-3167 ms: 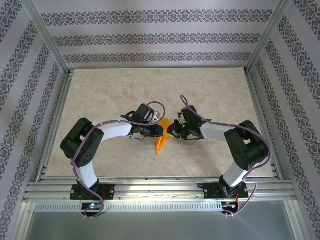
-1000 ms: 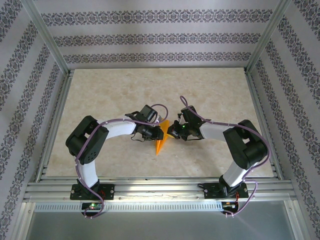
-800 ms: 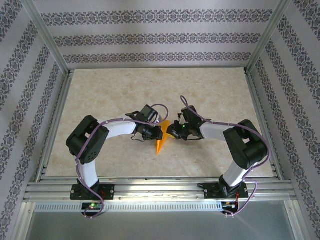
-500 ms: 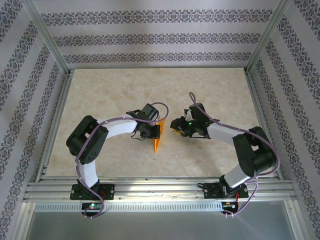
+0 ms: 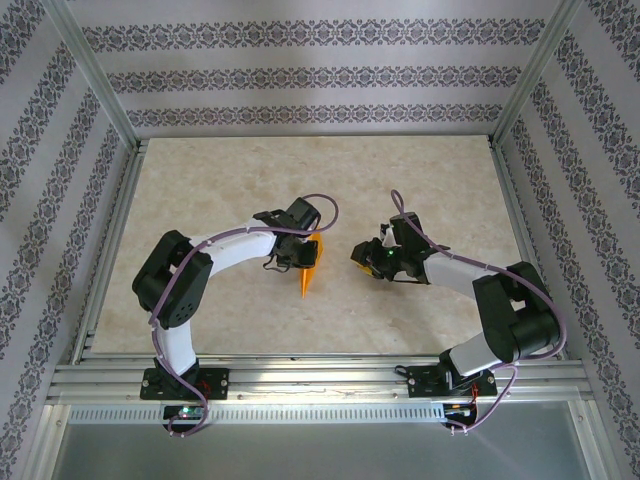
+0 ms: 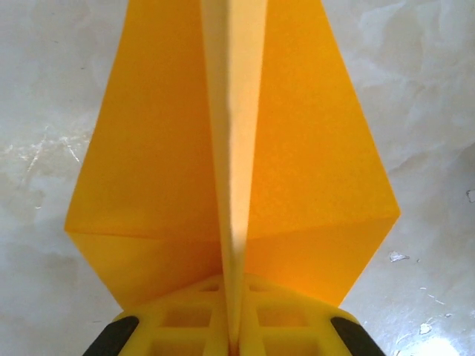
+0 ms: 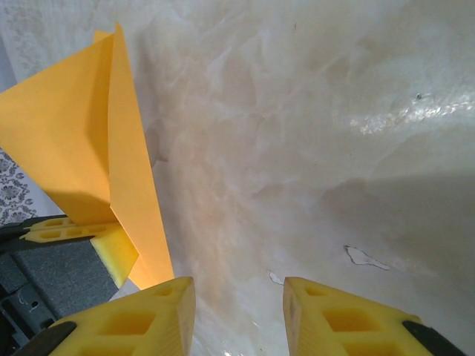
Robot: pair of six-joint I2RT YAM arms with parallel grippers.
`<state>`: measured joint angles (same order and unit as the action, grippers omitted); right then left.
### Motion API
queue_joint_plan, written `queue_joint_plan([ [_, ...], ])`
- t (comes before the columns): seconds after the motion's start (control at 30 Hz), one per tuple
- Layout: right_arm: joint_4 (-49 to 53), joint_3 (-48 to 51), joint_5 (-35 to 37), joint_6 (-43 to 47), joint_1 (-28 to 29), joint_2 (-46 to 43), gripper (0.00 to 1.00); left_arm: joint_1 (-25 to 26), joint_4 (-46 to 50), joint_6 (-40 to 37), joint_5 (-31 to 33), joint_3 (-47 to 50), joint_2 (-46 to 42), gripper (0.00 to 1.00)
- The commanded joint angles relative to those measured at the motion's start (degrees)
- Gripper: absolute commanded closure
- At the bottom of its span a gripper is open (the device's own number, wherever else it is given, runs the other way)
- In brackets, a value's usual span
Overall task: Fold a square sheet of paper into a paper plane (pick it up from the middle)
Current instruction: Rotate the paper plane at the center of the table.
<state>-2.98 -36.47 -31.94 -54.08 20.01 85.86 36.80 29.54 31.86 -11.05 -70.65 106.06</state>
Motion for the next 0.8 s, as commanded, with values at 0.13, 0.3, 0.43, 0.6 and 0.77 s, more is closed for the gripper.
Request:
queue_joint_plan([
  [0.13, -0.2, 0.4, 0.2, 0.5, -0.1, -0.6, 0.64, 0.4, 3.7, -0.1, 2.9, -1.3, 2.0, 0.91],
  [0.3, -0.2, 0.8, 0.1, 0.3, 0.0, -0.5, 0.63, 0.4, 3.0, 0.0, 2.6, 0.0, 2.1, 0.89],
  [0.43, -0.2, 0.7, -0.3, 0.3, 0.0, -0.1, 0.63, 0.4, 3.0, -0.3, 2.6, 0.3, 2.1, 0.86],
  [0.6, -0.3, 0.5, -0.3, 0.3, -0.1, 0.2, 0.63, 0.4, 2.5, -0.4, 2.1, 0.0, 2.6, 0.85],
  [0.77, -0.4, 0.5, -0.4, 0.2, 0.0, 0.5, 0.63, 0.4, 2.5, -0.5, 1.5, -0.6, 3.7, 0.85],
])
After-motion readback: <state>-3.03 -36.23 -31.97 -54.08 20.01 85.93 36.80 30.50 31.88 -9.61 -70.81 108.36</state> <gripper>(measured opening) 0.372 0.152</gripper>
